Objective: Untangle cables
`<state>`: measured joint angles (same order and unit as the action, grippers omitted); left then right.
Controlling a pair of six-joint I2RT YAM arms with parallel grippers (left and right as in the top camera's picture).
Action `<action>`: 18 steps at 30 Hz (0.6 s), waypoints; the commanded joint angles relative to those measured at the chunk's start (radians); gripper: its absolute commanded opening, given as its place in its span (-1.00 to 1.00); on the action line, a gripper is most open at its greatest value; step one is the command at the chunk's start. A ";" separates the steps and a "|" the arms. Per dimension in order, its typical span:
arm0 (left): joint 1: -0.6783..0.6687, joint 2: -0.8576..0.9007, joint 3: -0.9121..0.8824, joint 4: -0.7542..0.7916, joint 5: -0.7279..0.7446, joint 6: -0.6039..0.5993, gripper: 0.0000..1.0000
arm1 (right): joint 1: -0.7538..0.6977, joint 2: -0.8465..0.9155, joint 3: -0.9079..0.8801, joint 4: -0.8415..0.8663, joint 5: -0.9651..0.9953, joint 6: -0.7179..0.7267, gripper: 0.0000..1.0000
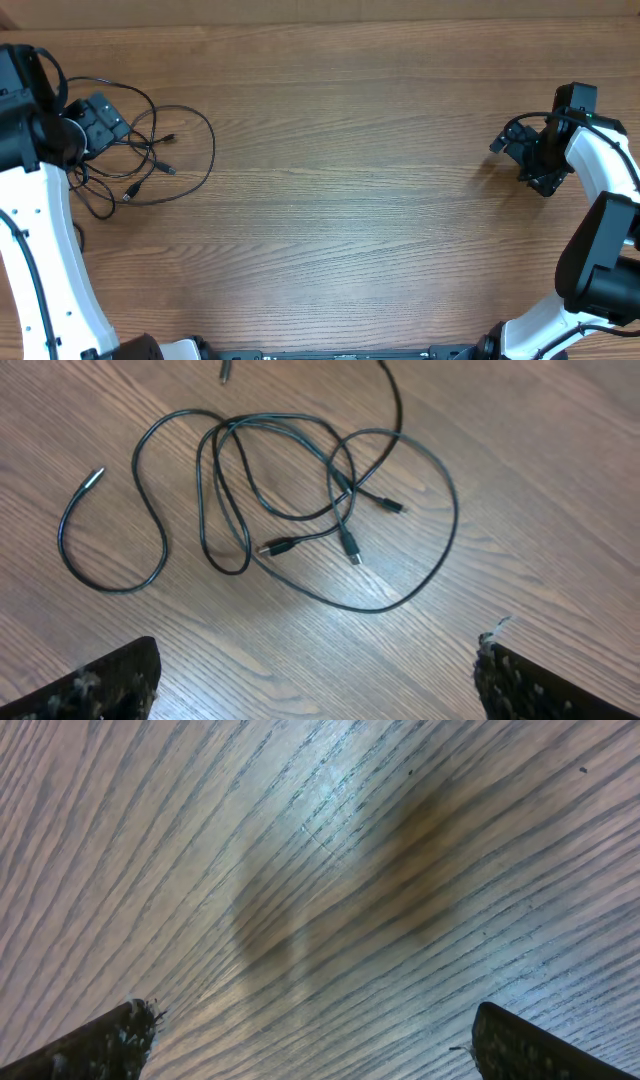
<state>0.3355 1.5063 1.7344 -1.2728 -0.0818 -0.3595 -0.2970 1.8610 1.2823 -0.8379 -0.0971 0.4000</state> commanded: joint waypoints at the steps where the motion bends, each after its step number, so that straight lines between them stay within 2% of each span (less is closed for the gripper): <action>1: -0.039 -0.002 -0.029 0.013 0.035 0.023 0.99 | -0.003 -0.002 -0.003 0.003 0.006 0.004 1.00; 6: -0.079 -0.006 -0.193 0.147 0.042 0.023 1.00 | -0.003 -0.002 -0.003 0.003 0.006 0.004 1.00; 18: -0.102 -0.104 -0.803 0.674 0.117 0.023 1.00 | -0.003 -0.002 -0.003 0.004 0.006 0.004 1.00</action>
<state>0.2382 1.4731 1.0466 -0.6636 0.0128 -0.3561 -0.2970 1.8610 1.2823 -0.8379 -0.0971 0.3996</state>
